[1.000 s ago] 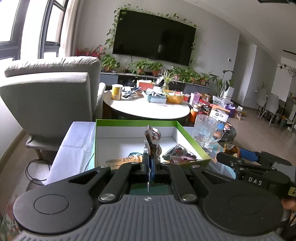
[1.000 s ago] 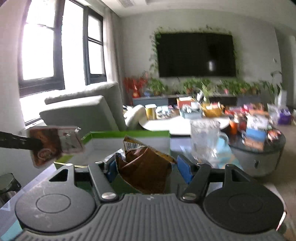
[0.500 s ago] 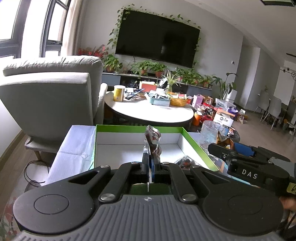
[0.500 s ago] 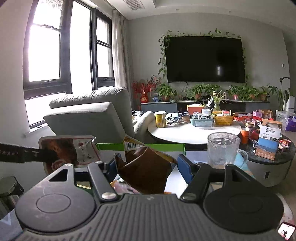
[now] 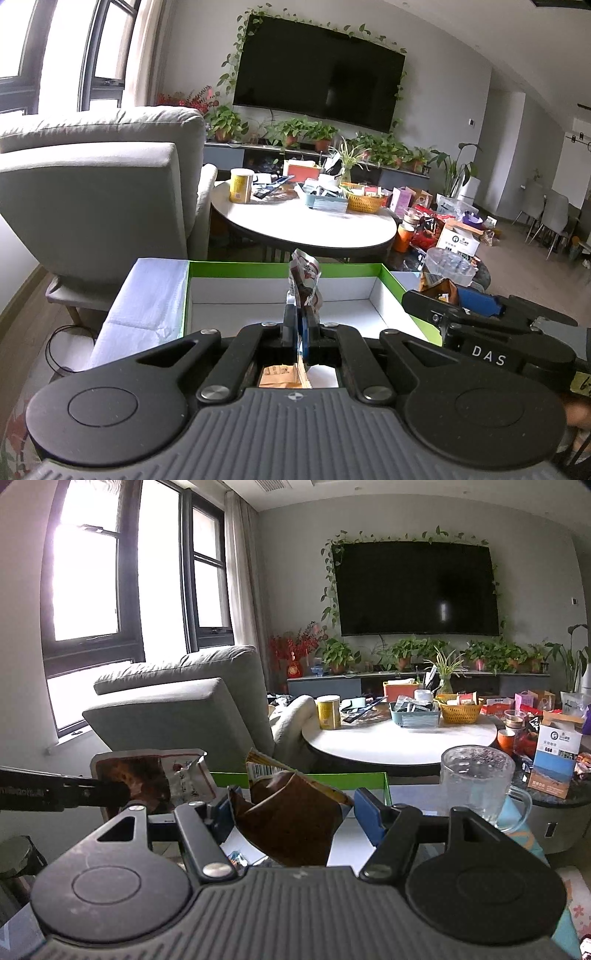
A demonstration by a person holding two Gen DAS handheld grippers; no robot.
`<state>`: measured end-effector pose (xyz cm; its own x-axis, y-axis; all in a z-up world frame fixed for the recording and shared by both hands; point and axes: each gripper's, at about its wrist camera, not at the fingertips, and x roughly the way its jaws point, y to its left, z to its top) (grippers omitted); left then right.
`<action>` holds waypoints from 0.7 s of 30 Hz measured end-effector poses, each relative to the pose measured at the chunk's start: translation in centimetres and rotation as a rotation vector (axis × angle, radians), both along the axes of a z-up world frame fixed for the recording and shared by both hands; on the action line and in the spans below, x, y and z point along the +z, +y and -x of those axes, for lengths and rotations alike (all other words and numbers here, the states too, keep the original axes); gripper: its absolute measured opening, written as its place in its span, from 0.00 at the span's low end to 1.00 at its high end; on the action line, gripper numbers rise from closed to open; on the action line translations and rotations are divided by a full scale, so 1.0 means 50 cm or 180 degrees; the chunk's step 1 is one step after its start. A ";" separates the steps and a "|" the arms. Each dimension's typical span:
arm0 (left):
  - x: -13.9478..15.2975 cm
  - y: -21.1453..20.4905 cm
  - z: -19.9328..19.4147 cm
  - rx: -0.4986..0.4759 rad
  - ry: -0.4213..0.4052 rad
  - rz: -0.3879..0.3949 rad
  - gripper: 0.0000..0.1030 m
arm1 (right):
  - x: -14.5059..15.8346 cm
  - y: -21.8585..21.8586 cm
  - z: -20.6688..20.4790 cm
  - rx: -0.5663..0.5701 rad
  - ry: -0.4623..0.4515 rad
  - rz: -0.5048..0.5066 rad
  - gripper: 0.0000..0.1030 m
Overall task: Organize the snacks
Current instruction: 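Open the left gripper over the box while the right lowers the brown pouch into it, then grasp a red snack packet with the left gripper while the right grasps an orange-labelled peanut bag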
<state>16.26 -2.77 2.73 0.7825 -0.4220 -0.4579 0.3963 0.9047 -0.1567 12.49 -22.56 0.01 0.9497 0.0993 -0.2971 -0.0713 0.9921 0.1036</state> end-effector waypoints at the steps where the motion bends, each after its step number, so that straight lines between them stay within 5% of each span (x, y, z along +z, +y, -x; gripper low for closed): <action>1: -0.004 -0.004 -0.005 -0.0011 0.0018 -0.0003 0.02 | 0.000 0.001 -0.005 -0.0002 0.0006 0.0009 0.51; 7: -0.032 -0.016 -0.024 -0.0010 0.0086 -0.0060 0.04 | -0.016 0.001 -0.030 -0.0005 0.0108 -0.0002 0.51; 10: -0.042 -0.016 -0.026 0.0008 0.0099 -0.0128 0.18 | -0.027 0.001 -0.042 -0.0009 0.0202 -0.0012 0.51; 21: -0.041 -0.001 -0.020 0.0074 0.0142 -0.0119 0.19 | -0.022 0.001 -0.030 -0.0042 0.0182 -0.0045 0.51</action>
<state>17.26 -2.81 0.70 0.7703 -0.3858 -0.5077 0.3683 0.9191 -0.1398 13.99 -22.53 -1.11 0.9325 0.0914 -0.3495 -0.0517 0.9913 0.1211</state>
